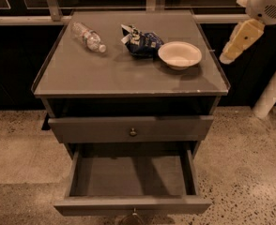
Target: Place blue chip bag into middle drawer
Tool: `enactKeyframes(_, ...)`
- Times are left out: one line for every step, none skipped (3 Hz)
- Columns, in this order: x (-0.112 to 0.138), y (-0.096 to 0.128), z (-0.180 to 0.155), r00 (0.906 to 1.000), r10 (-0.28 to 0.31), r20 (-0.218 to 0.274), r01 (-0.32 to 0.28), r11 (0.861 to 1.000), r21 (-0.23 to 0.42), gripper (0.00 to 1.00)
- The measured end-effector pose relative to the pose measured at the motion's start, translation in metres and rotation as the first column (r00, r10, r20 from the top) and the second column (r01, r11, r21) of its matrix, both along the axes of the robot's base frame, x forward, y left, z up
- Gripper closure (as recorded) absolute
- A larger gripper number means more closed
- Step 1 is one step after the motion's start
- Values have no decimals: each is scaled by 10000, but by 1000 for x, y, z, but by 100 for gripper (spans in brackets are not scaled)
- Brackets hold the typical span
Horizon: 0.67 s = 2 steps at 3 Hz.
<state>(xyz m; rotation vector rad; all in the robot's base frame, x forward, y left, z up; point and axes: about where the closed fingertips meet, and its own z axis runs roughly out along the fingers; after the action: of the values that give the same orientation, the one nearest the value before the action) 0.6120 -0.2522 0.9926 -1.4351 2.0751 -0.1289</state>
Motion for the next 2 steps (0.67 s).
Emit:
enactKeyframes(46,-3,3,9982,85,598,-136,9962,861,0)
enactKeyframes(85,13,-10,9972,539,523,-618,9845,1644,0)
